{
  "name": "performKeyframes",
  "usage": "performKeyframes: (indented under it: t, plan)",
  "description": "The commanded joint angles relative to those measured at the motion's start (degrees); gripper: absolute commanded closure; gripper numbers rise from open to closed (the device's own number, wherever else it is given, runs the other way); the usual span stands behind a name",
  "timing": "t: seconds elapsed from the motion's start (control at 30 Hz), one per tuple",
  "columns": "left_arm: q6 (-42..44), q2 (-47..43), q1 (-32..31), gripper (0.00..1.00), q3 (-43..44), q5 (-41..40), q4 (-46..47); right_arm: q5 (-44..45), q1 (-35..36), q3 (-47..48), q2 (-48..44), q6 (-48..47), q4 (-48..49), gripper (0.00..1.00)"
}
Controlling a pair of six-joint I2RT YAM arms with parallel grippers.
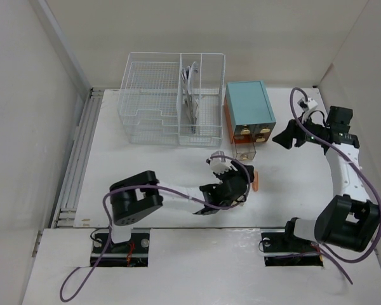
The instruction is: Organize the desk
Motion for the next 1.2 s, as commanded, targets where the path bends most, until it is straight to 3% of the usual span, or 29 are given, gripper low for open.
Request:
performKeyframes:
  t: [0.0,0.07,0.13,0.2,0.27,0.3,0.37,0.43,0.47,0.53,0.67,0.73,0.8,0.83,0.93,1.17]
  plan:
    - [12.09,-8.38,-1.88,0.45,-1.29,-3.33,1.49,6.03,-0.26,1.49,-5.01,-13.34,-6.36,0.37]
    - [18.95,-10.51,-1.88,0.47,-2.16,0.09,0.08,11.91,0.88,0.17,-9.66,-16.43,-6.36,0.67]
    - [22.38,-13.23,-2.50,0.74,-2.16,0.97,-6.66,16.48,2.46,-2.72,-16.14,-22.03,-6.36,0.93]
    - [24.07,-15.16,-3.98,0.93,-2.16,0.98,-14.03,20.71,4.83,-5.01,-20.82,-27.39,-7.06,1.00]
    - [24.07,-15.96,-6.35,0.98,-1.64,0.19,-23.97,22.21,5.37,-6.78,-25.82,-34.24,-8.54,1.00]
    - [24.85,-15.96,-7.58,0.98,-1.64,-0.86,-26.18,22.22,6.24,-7.39,-26.55,-36.10,-11.60,0.91]
    - [25.65,-16.67,-11.35,0.94,-1.64,-2.17,-31.89,21.43,6.95,-6.26,-25.34,-43.56,-17.05,0.81]
    - [20.33,-16.67,-13.73,0.85,-0.93,-5.25,-37.34,17.93,7.57,-5.12,-22.79,-49.36,-27.24,0.73]
    - [18.03,-16.67,-15.83,0.79,-0.93,-6.57,-42.23,16.69,7.57,-4.33,-21.38,-56.53,-30.49,0.70]
    - [11.36,-16.67,-17.52,0.64,-0.32,-10.35,-48.06,13.61,7.57,-4.32,-17.60,-63.42,-37.78,0.65]
    - [-11.39,-17.28,-19.99,0.31,-1.20,-12.65,-63.09,10.71,7.57,-5.81,-12.59,-83.35,-46.78,0.57]
    - [-25.15,-18.86,-21.30,0.26,-2.69,-11.17,-70.74,10.70,8.79,-8.97,-11.27,-90.23,-46.79,0.54]
    - [-36.84,-21.31,-22.88,0.23,-5.66,-9.49,-75.91,10.70,11.68,-11.77,-10.65,-94.12,-43.91,0.47]
    - [-36.93,-22.28,-23.50,0.23,-5.68,-9.48,-77.42,10.70,11.70,-11.79,-10.65,-94.13,-43.89,0.47]
    - [-47.53,-26.68,-26.39,0.23,-8.92,-8.95,-81.72,10.18,14.85,-12.32,-8.81,-94.13,-42.13,0.46]
    - [-56.70,-33.89,-32.45,0.39,-12.18,-8.34,-88.24,9.56,25.22,-13.54,-3.97,-88.09,-36.17,0.43]
